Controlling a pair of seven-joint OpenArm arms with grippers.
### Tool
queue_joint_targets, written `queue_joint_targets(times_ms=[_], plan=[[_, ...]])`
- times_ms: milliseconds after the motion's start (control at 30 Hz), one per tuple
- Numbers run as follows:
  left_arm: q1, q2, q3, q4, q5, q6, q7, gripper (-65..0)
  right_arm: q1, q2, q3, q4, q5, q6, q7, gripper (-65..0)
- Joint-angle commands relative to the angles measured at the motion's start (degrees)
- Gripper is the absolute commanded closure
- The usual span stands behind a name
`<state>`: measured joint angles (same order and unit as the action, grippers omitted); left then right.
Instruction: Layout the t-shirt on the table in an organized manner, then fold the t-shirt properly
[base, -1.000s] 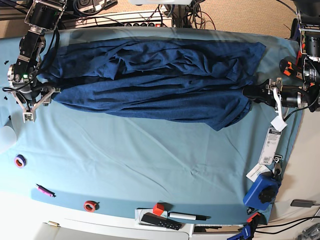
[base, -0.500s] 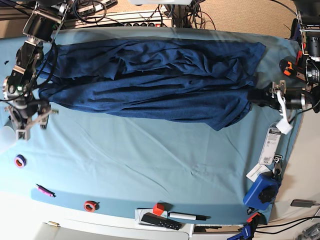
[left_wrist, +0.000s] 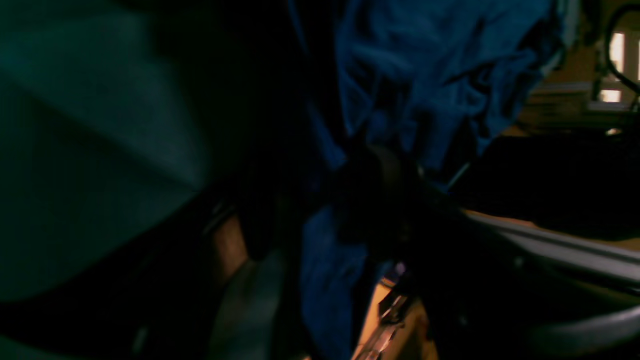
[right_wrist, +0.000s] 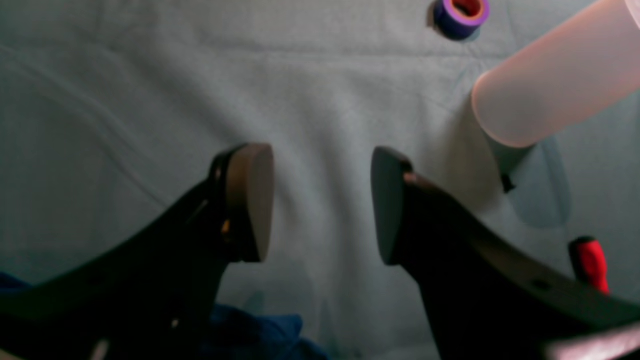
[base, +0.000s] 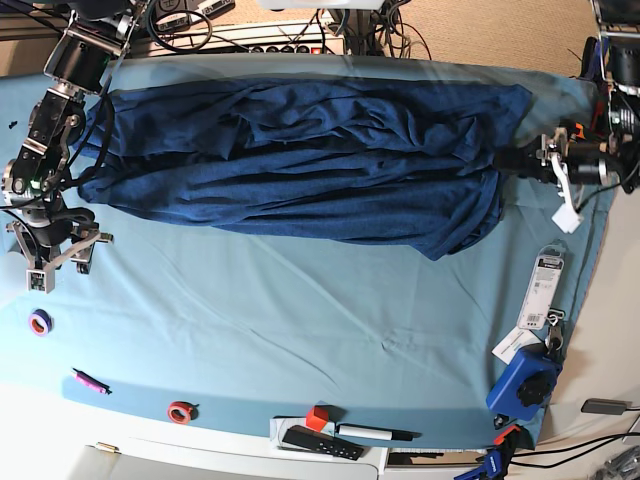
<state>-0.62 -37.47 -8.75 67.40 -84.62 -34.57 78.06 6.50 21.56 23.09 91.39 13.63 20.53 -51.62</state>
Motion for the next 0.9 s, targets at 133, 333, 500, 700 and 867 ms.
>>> queue_joint_targets(times_ms=[133, 333, 500, 700, 867], plan=[[-0.33, 0.57, -0.39, 0.59, -0.38, 0.07, -0.42, -29.1, 1.11, 0.81, 0.26, 0.85, 0.70, -0.52, 0.81, -31.0], [-0.37, 5.51, -0.39, 0.59, 0.35, 0.07, -1.95, -32.2, 1.11, 0.83, 0.26, 0.85, 0.70, -1.55, 0.81, -31.0], [-0.35, 7.80, -0.44, 0.59, 1.92, 0.09, -3.19, -32.2, 1.11, 0.83, 0.26, 0.85, 0.44, -1.60, 0.48, -31.0], [-0.37, 8.90, -0.44, 0.59, 3.26, 0.44, -4.09, -32.2, 1.11, 0.83, 0.26, 0.85, 0.00, -4.15, 0.46, -31.0], [-0.66, 9.92, -0.44, 0.61, 9.25, 3.41, -6.29, -32.2, 1.11, 0.83, 0.26, 0.85, -0.17, -4.13, 0.44, -31.0]])
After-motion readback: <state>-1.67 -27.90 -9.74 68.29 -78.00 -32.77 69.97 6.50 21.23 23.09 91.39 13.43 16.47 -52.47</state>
